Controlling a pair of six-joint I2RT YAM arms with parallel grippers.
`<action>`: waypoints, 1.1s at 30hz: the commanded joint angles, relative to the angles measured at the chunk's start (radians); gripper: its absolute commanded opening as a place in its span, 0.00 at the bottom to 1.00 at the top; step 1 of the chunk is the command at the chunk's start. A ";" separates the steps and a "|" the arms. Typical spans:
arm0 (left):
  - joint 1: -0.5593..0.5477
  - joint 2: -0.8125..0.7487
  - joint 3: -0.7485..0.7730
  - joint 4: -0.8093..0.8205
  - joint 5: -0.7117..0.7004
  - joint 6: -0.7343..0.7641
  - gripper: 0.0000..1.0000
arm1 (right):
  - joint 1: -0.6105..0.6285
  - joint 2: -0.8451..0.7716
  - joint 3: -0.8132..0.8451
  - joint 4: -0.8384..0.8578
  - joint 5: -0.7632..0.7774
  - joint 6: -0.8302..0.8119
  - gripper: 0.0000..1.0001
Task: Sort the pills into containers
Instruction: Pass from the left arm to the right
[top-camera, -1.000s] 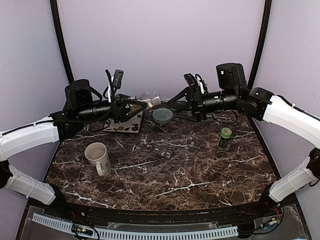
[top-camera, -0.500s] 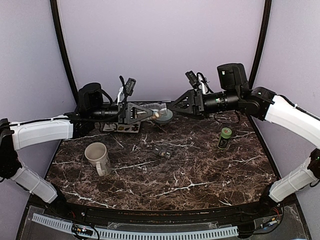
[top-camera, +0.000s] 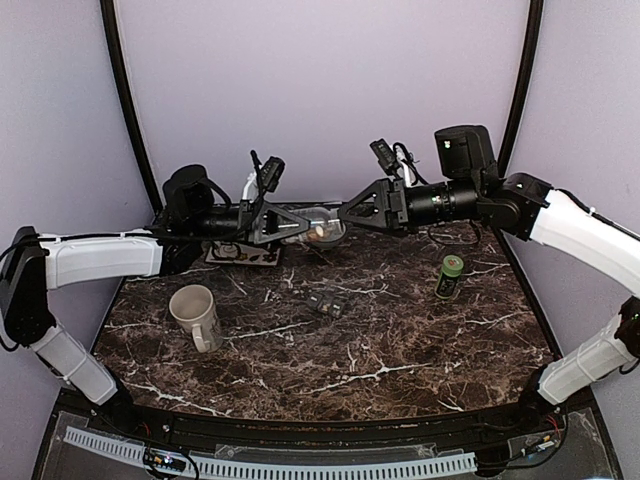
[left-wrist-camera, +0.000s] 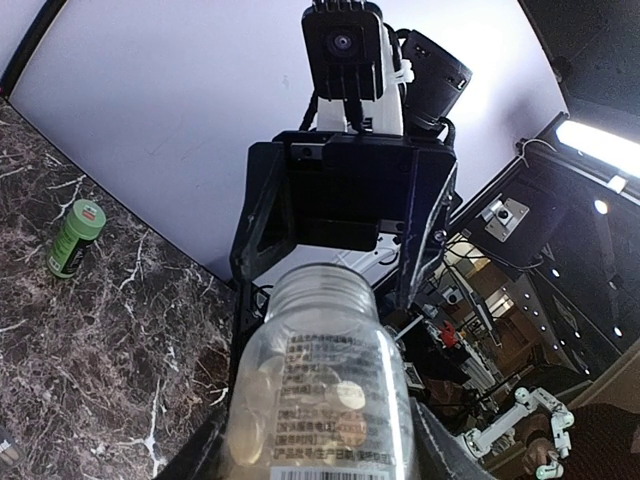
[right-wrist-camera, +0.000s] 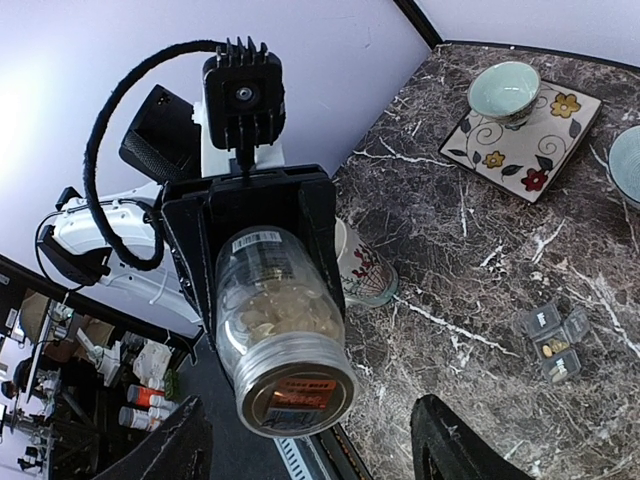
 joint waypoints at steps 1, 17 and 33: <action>0.006 0.009 0.041 0.087 0.057 -0.051 0.00 | 0.005 0.004 0.005 0.039 -0.007 -0.018 0.68; 0.007 0.060 0.079 0.115 0.096 -0.076 0.00 | 0.030 0.058 0.056 0.029 -0.025 -0.021 0.57; 0.015 0.016 0.075 0.055 0.080 0.069 0.00 | 0.006 0.097 0.038 0.107 -0.151 0.269 0.01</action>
